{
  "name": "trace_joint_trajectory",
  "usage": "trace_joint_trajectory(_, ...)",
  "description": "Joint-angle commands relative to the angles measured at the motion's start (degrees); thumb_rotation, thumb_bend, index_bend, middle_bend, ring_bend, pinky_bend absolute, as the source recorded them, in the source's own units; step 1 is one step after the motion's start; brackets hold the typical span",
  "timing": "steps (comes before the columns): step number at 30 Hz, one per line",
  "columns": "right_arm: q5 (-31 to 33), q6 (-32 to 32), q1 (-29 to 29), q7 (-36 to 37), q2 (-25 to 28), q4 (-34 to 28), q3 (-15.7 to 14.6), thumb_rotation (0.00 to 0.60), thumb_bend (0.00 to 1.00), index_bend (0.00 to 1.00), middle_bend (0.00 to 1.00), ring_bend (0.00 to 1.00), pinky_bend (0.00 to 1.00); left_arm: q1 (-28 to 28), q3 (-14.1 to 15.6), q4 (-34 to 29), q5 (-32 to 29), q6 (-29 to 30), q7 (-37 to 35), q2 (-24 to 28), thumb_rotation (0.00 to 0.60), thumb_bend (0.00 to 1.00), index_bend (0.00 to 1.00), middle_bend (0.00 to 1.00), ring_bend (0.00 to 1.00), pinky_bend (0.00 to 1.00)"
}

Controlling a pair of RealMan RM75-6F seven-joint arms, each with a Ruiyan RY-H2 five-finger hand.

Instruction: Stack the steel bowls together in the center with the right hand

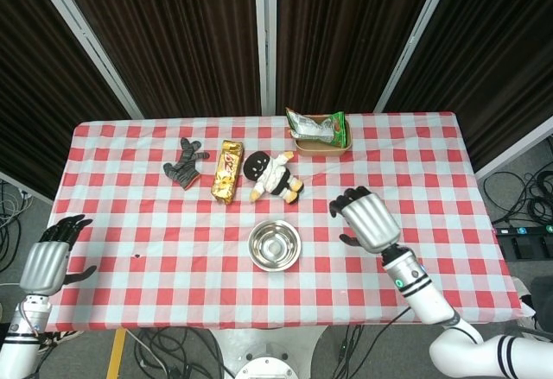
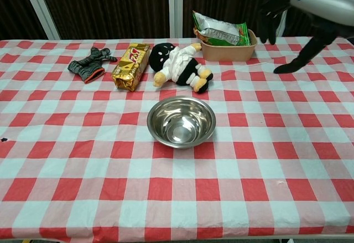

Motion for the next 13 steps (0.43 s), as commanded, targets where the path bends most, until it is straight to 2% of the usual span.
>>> trace_joint_trajectory(1, -1.7, 9.9, -7.6, 5.0, 2.7, 1.8, -1.3, 0.600, 0.00, 0.45, 0.47, 0.32, 0.38, -0.2, 0.0, -1.4, 0.4, 0.3, 1.1, 0.5, 0.600, 0.13, 0.23, 0.25, 0.15, 0.22)
trace_joint_trajectory(5, -0.5, 14.0, -12.6, 8.8, 3.1, 5.7, -2.6, 0.600, 0.00, 0.31, 0.29, 0.14, 0.25, -0.5, 0.0, -3.4, 1.0, 0.5, 2.4, 0.8, 0.600, 0.13, 0.23, 0.25, 0.15, 0.22)
trace_joint_trajectory(7, -0.4, 15.2, -15.0, 10.2, 2.9, 8.1, -3.9, 0.600, 0.01, 0.19, 0.17, 0.02, 0.15, -0.6, 0.0, -4.3, 1.2, 0.7, 3.2, 0.9, 0.600, 0.13, 0.23, 0.24, 0.15, 0.22)
trace_joint_trajectory(10, 0.1, 15.6, -17.6, 12.0, 2.1, 11.0, -5.2, 0.600, 0.04, 0.11, 0.11, 0.00, 0.08, -0.9, -0.2, -5.0, 1.2, 0.6, 3.8, 1.0, 0.600, 0.13, 0.23, 0.24, 0.15, 0.22)
trace_joint_trajectory(13, 1.1, 14.2, -18.7, 13.2, 1.5, 12.4, -5.6, 0.600, 0.05, 0.10, 0.10, 0.00, 0.07, -1.1, -0.2, -5.3, 1.2, 0.4, 4.0, 1.1, 0.600, 0.13, 0.23, 0.24, 0.15, 0.22)
